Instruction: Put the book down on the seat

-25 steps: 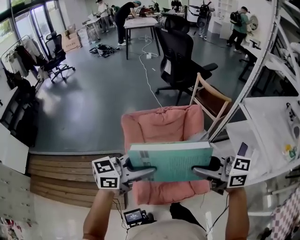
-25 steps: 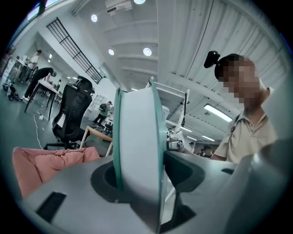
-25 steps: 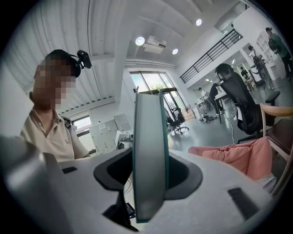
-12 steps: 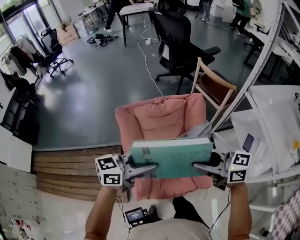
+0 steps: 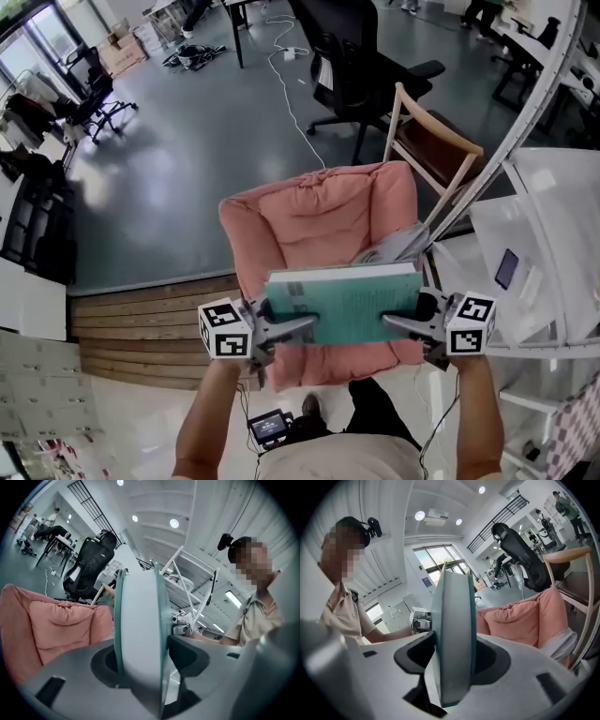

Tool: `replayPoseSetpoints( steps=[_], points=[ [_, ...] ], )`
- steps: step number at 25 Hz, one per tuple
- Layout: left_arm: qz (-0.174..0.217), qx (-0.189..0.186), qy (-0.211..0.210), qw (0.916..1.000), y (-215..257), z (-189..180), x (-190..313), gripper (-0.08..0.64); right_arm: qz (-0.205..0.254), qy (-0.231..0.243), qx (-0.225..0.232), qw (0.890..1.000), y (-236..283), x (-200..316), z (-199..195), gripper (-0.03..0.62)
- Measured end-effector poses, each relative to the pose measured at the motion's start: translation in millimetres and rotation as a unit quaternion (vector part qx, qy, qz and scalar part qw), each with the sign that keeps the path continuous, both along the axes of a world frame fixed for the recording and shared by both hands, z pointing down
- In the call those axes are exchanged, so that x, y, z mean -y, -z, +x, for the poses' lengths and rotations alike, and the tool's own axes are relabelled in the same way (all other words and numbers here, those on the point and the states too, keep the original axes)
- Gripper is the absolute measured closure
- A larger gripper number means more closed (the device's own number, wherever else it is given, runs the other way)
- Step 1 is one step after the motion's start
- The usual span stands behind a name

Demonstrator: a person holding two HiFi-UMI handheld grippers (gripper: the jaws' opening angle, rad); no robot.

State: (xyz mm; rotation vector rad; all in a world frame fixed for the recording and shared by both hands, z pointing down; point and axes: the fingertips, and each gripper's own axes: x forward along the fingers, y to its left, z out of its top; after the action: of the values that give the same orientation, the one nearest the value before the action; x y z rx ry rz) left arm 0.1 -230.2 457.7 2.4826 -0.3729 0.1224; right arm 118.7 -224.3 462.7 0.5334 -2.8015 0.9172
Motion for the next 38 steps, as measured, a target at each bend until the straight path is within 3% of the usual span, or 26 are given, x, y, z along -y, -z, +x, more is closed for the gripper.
replayPoseSetpoints(
  steps=[6, 11, 18, 38],
  points=[
    [-0.031, -0.001, 0.003, 0.9995, -32, -10, -3, 0.341, -0.032, -0.004, -0.012, 0.999, -32, -2, -11, 0.368],
    [-0.051, -0.003, 0.014, 0.9986, -74, 1, 31, 0.337, -0.05, -0.007, -0.021, 0.998, -73, 32, 1, 0.357],
    [-0.071, 0.006, 0.018, 0.9973, -105, 8, 39, 0.322, -0.072, -0.016, -0.029, 0.997, -102, 37, 7, 0.354],
    [-0.131, 0.064, 0.057, 0.9876, -215, -3, 71, 0.249, -0.127, -0.03, -0.049, 0.99, -202, 63, -2, 0.351]
  ],
)
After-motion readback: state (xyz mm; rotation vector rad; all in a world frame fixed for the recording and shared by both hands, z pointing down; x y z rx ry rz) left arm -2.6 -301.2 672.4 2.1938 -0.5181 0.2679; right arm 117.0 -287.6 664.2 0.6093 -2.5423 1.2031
